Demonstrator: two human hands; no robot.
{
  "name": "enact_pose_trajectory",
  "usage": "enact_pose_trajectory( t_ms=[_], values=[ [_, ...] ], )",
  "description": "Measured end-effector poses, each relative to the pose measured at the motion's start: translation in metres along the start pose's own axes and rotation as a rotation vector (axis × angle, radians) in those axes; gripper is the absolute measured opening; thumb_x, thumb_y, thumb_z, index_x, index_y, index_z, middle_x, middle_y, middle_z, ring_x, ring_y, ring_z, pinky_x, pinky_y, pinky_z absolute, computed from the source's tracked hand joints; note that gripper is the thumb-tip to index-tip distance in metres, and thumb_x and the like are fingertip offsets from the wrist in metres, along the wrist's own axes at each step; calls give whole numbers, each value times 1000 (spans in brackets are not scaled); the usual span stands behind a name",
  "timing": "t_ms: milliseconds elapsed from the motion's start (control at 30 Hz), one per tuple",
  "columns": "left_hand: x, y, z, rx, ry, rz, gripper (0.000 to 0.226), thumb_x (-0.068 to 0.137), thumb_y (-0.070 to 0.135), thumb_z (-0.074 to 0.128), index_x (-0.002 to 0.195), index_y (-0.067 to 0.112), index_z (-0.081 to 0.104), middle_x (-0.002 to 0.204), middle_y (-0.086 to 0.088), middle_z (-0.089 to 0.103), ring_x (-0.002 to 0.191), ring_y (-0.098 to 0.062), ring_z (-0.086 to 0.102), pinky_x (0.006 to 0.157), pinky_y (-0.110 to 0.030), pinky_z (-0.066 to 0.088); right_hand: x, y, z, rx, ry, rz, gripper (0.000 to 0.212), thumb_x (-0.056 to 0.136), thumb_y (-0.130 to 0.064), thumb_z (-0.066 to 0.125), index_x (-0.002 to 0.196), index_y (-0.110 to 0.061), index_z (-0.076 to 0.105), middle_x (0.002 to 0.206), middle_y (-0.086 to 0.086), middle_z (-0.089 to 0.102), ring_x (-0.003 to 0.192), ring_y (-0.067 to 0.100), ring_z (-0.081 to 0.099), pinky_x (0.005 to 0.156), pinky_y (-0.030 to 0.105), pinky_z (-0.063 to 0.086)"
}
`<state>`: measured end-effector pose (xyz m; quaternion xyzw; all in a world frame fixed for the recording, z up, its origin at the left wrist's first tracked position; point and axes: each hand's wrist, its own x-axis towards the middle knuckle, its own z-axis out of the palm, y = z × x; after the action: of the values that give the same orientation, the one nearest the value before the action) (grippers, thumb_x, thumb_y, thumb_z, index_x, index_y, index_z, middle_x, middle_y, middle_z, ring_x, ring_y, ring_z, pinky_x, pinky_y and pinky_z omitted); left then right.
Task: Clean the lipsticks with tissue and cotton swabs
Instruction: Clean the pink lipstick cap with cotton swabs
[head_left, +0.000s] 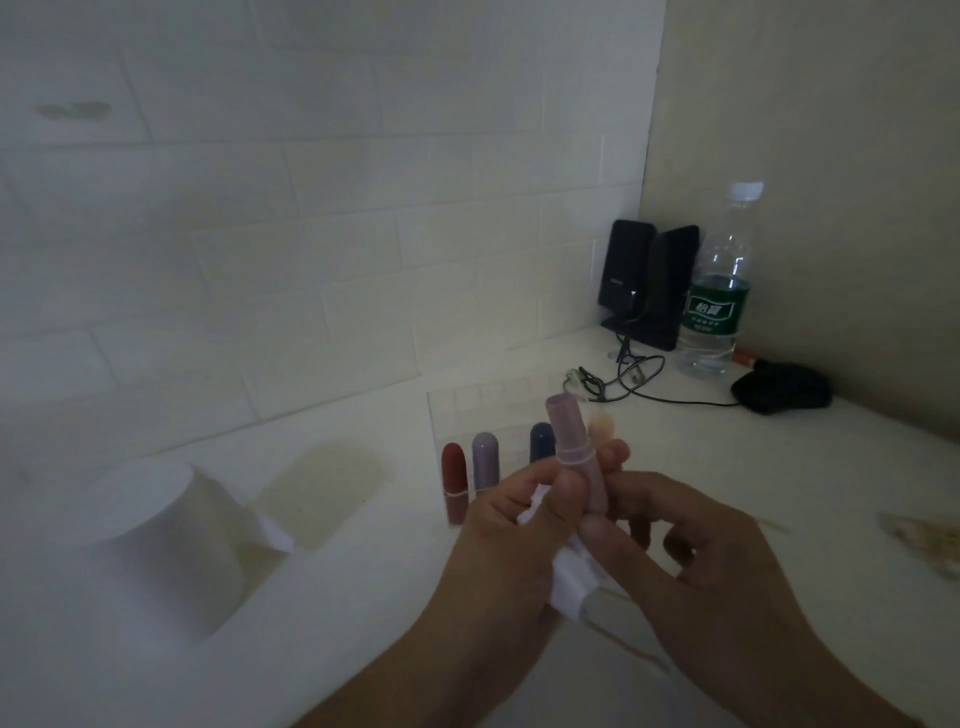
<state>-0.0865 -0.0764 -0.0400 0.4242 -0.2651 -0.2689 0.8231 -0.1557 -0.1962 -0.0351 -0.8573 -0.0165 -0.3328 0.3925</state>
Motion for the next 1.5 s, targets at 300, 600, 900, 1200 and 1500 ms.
enact_pose_trajectory(
  t_ms=[300, 600, 900, 1200, 1500],
  values=[
    [6, 2, -6, 111, 57, 28, 52, 76, 45, 77, 114, 12, 70, 124, -9, 66, 120, -22, 58, 98, -31, 48, 1, -6, -11, -154, 116, -34, 27, 73, -62, 55, 89, -42, 65, 72, -15, 59, 52, 6, 47, 47, 10, 32],
    [8, 6, -14, 142, 143, 172, 39, 58, 49, 86, 81, 19, 79, 86, -2, 75, 90, -15, 69, 111, -48, 32, 1, -13, -14, -615, 205, -201, 22, 74, -53, 55, 74, -33, 66, 63, -26, 50, 51, 3, 43, 52, 12, 28],
    [5, 12, -9, 211, 184, 174, 26, 67, 45, 69, 72, 20, 77, 74, -6, 70, 77, -25, 64, 97, -56, 47, -1, -13, -15, -689, 245, -303, 20, 77, -44, 62, 80, -27, 70, 70, -13, 65, 58, 16, 59, 50, 20, 38],
    [1, 17, -3, 285, 234, 123, 17, 72, 42, 67, 61, 32, 76, 62, 10, 69, 79, -17, 65, 115, -60, 18, -1, -8, -12, -740, 197, -383, 27, 86, -42, 53, 75, -23, 70, 64, -10, 63, 51, 16, 55, 49, 20, 34],
    [-7, 24, -2, 253, 158, 69, 38, 80, 26, 70, 102, -4, 60, 92, -15, 67, 82, -20, 68, 72, -34, 59, 5, -19, -8, 632, -377, 505, 41, 75, -50, 41, 50, -22, 56, 46, 0, 42, 43, 13, 38, 46, 25, 27]
  ],
)
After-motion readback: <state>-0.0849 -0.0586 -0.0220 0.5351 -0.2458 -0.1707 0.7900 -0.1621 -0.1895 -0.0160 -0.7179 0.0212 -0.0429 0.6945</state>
